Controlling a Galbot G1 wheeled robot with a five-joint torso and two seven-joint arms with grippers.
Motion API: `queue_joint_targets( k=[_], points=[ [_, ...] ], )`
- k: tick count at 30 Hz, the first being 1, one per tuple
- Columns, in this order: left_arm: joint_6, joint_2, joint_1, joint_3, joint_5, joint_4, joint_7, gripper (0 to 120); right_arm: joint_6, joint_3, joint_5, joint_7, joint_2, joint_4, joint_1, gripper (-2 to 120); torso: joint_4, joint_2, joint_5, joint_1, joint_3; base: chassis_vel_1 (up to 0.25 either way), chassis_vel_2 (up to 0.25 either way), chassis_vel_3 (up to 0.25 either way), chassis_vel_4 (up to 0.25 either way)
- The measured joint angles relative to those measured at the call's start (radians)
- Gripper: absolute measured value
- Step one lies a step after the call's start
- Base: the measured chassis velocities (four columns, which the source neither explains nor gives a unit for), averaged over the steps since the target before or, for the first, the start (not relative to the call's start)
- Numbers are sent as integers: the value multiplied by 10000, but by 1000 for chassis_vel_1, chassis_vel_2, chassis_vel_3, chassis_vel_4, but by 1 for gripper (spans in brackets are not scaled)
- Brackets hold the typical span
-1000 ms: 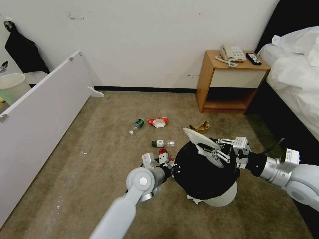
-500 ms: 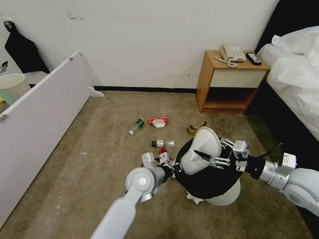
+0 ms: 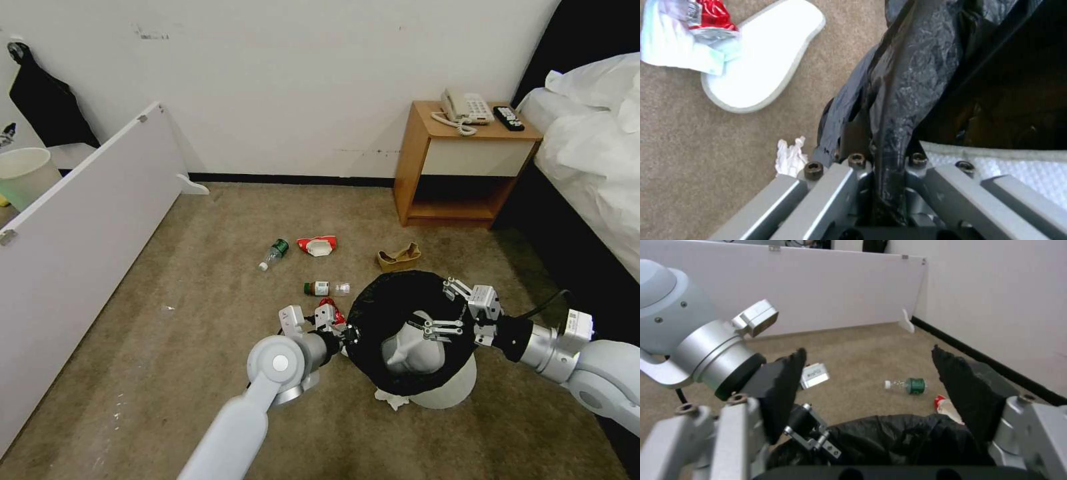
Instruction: Pick up the trash bin and place the garbage on the floor into it.
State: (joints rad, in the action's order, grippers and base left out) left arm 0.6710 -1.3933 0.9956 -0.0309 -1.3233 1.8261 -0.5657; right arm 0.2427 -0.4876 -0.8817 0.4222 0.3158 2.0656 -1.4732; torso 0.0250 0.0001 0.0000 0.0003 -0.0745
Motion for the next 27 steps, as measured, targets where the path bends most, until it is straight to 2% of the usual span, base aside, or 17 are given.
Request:
queue_joint_targets(
  k=[10,14,15,16,17,18,21,24,26,27],
  points=[
    [4,23,70,-21,269,12,49,1,1,-19,-74,-129,-49,84,81,70,0,0,0,0,0,0,0,0,0],
    [11,41,250,-49,707,-64,103,1,1,-464,-313,-337,-216,241,38,70,1,0,0,0,0,0,0,0,0],
    [-20,70,370,-72,1103,-97,223,1,0,-736,-389,-429,-328,318,-23,73,-1,0,0,0,0,0,0,0,0],
    [-20,70,370,-72,1103,-97,223,1,0,-736,-389,-429,-328,318,-23,73,-1,0,0,0,0,0,0,0,0],
    [-99,131,512,-129,1716,-114,388,1,-1,-1057,-462,-583,-446,416,-105,77,1,0,-2,0,0,0,0,0,0],
    [-99,131,512,-129,1716,-114,388,1,-1,-1057,-462,-583,-446,416,-105,77,1,0,-2,0,0,0,0,0,0],
    [-230,378,871,-340,2819,-25,589,1,13,-1446,-597,-1095,-508,627,-107,93,0,0,-2,0,0,0,0,0,0],
    [-272,498,1013,-439,3093,60,674,1,18,-1521,-657,-1241,-486,704,-69,96,0,0,-2,0,0,0,0,0,0],
    [-385,822,1523,-888,3629,385,834,1,22,-1658,-829,-1535,-284,874,41,100,0,0,-2,0,0,0,0,0,0],
    [-385,822,1523,-888,3629,385,834,1,22,-1658,-829,-1535,-284,874,41,100,0,0,-2,0,0,0,0,0,0]
  ],
)
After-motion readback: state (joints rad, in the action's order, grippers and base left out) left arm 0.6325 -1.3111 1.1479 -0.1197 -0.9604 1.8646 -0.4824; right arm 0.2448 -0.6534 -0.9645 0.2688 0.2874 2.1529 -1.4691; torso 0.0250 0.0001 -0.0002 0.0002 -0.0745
